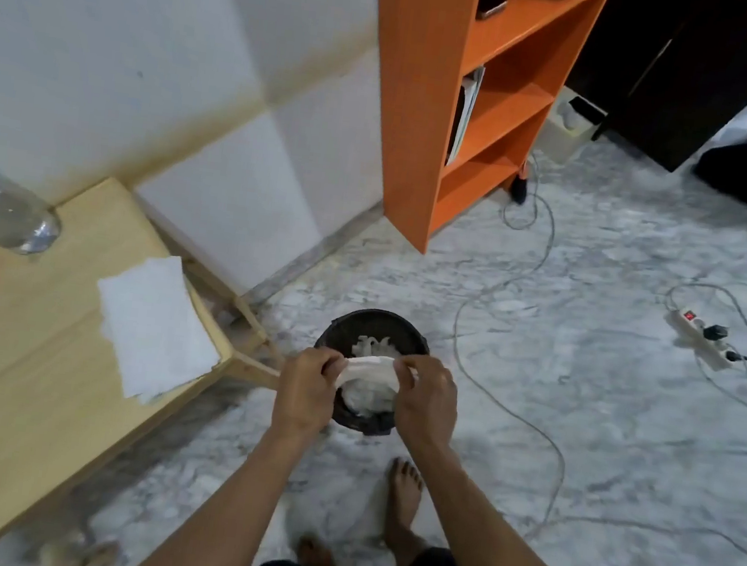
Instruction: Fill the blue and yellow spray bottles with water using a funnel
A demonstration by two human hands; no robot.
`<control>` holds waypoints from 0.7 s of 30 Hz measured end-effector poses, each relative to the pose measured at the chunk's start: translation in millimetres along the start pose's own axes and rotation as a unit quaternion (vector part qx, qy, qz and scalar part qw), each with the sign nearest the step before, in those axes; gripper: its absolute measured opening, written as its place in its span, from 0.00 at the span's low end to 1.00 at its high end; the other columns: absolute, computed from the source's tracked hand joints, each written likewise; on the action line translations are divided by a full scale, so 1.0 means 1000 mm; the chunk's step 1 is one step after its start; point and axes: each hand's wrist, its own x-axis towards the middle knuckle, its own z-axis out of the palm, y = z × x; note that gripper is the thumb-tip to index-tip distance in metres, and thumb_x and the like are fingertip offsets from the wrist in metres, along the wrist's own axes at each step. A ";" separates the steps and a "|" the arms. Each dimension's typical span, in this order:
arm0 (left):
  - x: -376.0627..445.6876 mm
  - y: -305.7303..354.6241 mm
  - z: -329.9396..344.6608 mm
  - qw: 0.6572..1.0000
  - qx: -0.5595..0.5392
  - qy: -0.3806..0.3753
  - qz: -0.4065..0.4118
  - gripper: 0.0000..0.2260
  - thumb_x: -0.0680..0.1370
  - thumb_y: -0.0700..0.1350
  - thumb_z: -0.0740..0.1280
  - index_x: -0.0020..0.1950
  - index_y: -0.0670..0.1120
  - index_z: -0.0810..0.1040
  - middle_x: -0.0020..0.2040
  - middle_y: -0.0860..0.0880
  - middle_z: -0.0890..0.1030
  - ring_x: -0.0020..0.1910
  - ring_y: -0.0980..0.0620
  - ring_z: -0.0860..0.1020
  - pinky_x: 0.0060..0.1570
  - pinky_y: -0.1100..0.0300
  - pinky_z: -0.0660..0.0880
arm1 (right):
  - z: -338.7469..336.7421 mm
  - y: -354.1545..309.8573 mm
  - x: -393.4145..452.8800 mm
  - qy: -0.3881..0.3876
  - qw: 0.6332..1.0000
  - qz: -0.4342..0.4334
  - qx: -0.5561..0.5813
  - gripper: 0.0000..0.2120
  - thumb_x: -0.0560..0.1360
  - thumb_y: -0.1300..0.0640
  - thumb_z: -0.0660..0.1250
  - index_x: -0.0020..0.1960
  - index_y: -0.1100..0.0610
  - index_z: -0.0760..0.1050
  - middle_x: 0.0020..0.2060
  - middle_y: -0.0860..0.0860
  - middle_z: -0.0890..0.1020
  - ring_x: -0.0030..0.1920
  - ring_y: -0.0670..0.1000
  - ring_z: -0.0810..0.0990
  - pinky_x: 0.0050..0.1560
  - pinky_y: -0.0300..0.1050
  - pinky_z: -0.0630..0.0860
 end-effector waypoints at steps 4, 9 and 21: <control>0.030 -0.016 0.026 0.999 0.032 -0.016 -0.022 0.09 0.81 0.45 0.67 0.49 0.43 0.85 0.44 0.47 0.84 0.38 0.54 0.74 0.37 0.64 0.63 | 0.024 0.013 0.023 -0.018 0.999 0.028 -0.041 0.08 0.82 0.54 0.64 0.54 0.55 0.81 0.55 0.50 0.83 0.60 0.55 0.74 0.52 0.49 0.72; 0.062 -0.038 0.053 0.997 0.035 -0.060 -0.020 0.10 0.81 0.46 0.66 0.47 0.44 0.84 0.39 0.49 0.83 0.34 0.57 0.75 0.35 0.66 0.67 | 0.046 0.020 0.049 -0.013 0.996 0.080 -0.030 0.08 0.82 0.56 0.64 0.55 0.57 0.81 0.56 0.52 0.83 0.61 0.55 0.75 0.53 0.49 0.71; 0.104 -0.052 0.072 0.988 0.063 -0.135 -0.044 0.23 0.83 0.57 0.57 0.75 0.49 0.69 0.74 0.45 0.70 0.70 0.43 0.71 0.65 0.44 0.72 | 0.081 0.022 0.089 -0.011 0.992 0.128 -0.014 0.21 0.83 0.45 0.58 0.73 0.51 0.70 0.67 0.50 0.78 0.68 0.54 0.75 0.66 0.57 0.75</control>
